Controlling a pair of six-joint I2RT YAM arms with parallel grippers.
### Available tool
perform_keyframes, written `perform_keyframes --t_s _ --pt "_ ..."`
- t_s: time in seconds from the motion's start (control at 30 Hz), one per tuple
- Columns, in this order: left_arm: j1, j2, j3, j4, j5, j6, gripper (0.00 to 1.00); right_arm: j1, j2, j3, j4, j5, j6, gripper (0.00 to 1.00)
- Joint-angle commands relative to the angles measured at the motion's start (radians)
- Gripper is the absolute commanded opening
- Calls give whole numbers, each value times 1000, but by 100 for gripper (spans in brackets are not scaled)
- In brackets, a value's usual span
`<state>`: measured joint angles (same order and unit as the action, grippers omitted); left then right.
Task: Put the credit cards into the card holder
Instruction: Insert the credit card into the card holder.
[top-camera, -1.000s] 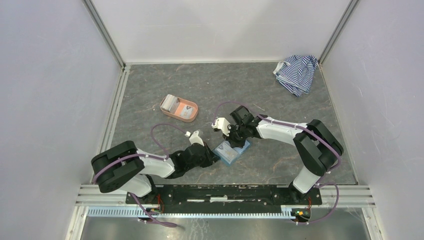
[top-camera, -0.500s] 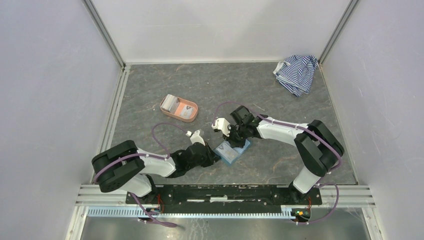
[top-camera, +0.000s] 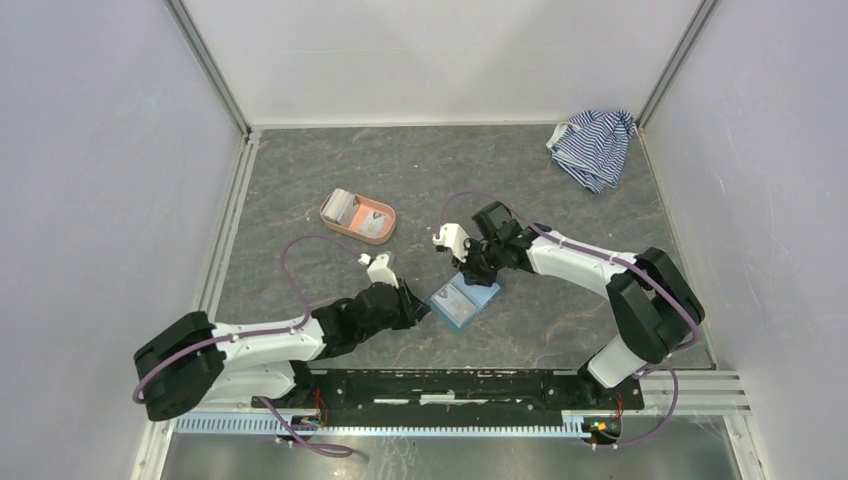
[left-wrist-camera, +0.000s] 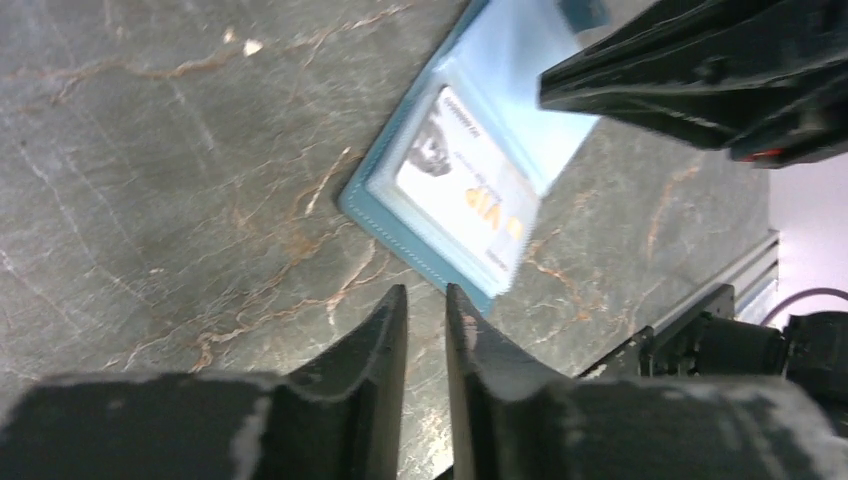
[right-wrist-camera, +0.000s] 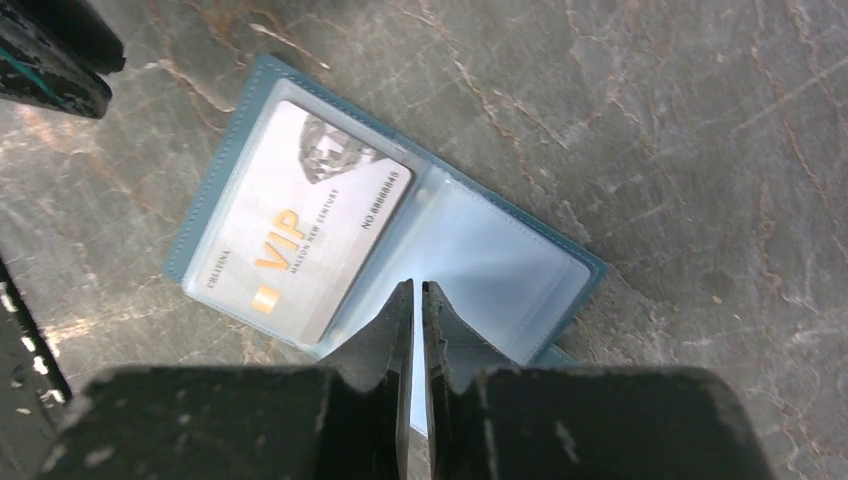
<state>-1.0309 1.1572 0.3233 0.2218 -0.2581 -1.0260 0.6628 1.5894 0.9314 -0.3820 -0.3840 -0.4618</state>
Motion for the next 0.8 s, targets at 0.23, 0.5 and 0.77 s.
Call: perform_keyframes --t_s 0.23,0.5,0.77 --pt "18 -113 76 37 -37 226 60 -4 41 16 -45 -264 -30 14" --pt "75 -203 71 -1 -4 243 70 -3 71 7 -12 -143 1 14" --pt "75 -278 -81 68 20 149 70 -7 38 1 -7 -166 -6 14"
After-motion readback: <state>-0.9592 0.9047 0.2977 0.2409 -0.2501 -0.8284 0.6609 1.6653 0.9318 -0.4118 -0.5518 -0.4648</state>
